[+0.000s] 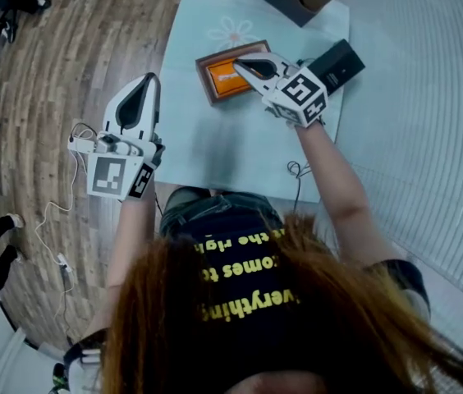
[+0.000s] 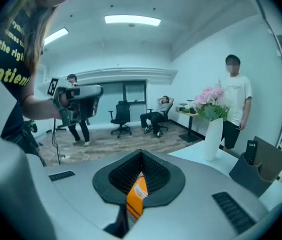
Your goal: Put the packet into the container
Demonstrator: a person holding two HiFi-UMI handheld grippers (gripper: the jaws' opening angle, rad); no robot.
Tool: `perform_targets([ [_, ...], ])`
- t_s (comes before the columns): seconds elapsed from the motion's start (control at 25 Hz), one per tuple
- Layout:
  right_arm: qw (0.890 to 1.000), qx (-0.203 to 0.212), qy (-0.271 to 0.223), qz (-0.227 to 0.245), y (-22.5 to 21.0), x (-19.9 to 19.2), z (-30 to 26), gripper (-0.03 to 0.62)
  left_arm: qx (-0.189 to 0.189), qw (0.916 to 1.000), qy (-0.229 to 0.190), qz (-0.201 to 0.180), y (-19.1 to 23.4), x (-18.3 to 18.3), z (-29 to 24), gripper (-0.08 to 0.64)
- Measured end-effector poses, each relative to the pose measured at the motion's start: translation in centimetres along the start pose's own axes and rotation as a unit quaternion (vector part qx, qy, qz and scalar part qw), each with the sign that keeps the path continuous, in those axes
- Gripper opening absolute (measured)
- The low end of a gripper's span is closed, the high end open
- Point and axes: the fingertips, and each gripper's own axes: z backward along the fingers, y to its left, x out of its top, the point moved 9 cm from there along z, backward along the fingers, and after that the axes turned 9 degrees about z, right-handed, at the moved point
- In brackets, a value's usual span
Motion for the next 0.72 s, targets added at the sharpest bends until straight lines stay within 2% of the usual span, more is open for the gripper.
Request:
perform_targets([
  [0.2,0.996,-0.049,-0.068,-0.036,1.9,1.5,1.6,0.023,-0.02,0.9998,0.0,-0.008,-0.6,0.0,-0.4,0.002],
  [0.44,0.99,-0.078,-0.11,-0.027,4.0,4.0,3.5,0.023,-0.038,0.999,0.004,-0.024,-1.6,0.1,-0.7,0.002],
  [0.56,0.984,-0.101,-0.14,-0.034,4.6,5.2,4.8,0.023,-0.051,0.9982,0.009,-0.03,-2.3,-0.1,-0.6,0.002],
  [0.72,0.978,-0.1,-0.175,-0.05,5.6,6.5,6.0,0.023,-0.062,0.9974,0.014,-0.036,-2.9,-0.4,-0.7,0.002],
])
